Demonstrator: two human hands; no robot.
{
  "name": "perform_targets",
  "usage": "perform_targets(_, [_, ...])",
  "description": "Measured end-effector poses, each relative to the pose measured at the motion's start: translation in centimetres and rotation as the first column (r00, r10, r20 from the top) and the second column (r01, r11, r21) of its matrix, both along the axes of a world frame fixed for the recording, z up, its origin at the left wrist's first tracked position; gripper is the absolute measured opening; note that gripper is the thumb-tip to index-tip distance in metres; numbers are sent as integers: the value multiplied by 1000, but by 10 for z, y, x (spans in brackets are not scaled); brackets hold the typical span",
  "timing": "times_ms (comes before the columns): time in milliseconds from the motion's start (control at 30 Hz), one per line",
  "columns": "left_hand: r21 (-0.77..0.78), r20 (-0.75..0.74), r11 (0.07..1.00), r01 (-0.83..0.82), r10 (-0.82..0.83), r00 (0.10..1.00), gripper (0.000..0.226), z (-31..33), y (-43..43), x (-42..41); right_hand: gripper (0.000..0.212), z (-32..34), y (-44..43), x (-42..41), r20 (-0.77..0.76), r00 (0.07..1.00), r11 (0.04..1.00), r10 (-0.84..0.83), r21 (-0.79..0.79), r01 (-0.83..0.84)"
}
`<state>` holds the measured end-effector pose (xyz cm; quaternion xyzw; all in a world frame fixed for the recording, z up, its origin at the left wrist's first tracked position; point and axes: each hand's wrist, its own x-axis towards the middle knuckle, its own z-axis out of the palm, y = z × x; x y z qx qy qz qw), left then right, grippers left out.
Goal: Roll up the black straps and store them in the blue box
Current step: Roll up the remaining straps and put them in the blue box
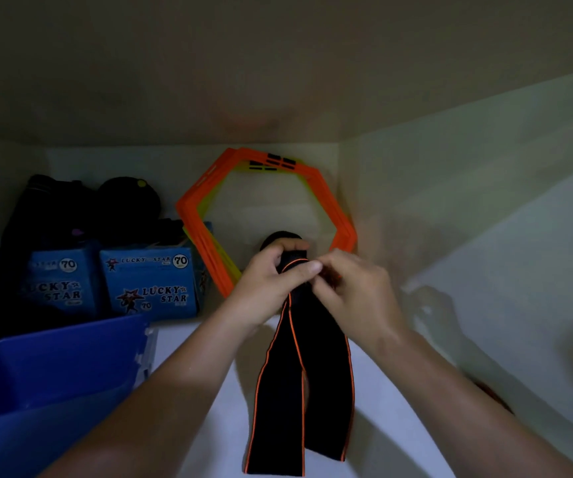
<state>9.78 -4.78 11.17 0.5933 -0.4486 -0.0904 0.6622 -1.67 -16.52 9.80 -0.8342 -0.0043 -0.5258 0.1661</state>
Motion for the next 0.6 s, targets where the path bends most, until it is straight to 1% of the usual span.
perform_targets(33, [-13,-36,999,49,-50,998,60,0,0,-1,8,3,0,0,20,1000,998,22,65,-23])
perform_targets(67, [-25,-66,995,99,-100,993,67,0,2,0,5,5,0,1,29,998,986,60,154,-63])
perform_targets(133, [-34,-98,984,175,-177,979,75,1,5,1,10,9,-1,4,48,990,941,131,308,-139])
perform_targets(200, [-33,-97,980,196,-199,975,75,3,7,3,14,12,-1,8,82,989,934,124,326,-145])
perform_targets(267, [-33,-89,980,194,-196,977,72,7,8,2,16,13,-2,12,54,990,936,127,323,-138])
perform_targets(300, [-36,-83,979,199,-201,976,71,8,8,1,20,13,-4,14,13,989,932,150,332,-146])
perform_targets(367, [-49,-91,973,225,-229,969,71,12,9,-1,25,14,-4,18,-52,967,883,248,422,-204])
perform_targets(400, [-58,-109,968,246,-251,962,71,14,9,-2,26,15,-5,20,-62,953,850,297,473,-234])
perform_targets(433, [-63,-117,964,259,-265,957,70,16,10,-1,32,16,-7,23,-71,944,833,323,494,-248])
perform_targets(467, [-56,-107,967,250,-255,961,69,19,11,-1,42,17,-9,26,-91,940,840,329,483,-248])
perform_targets(500, [-38,-76,975,221,-223,972,67,21,11,1,50,19,-11,28,-123,944,870,306,440,-224])
perform_targets(533, [-11,-18,987,161,-161,987,64,23,12,3,53,21,-11,29,-154,951,908,268,371,-195])
perform_targets(600, [36,122,999,21,-25,992,59,26,11,5,47,26,-12,33,-183,964,960,194,239,-147])
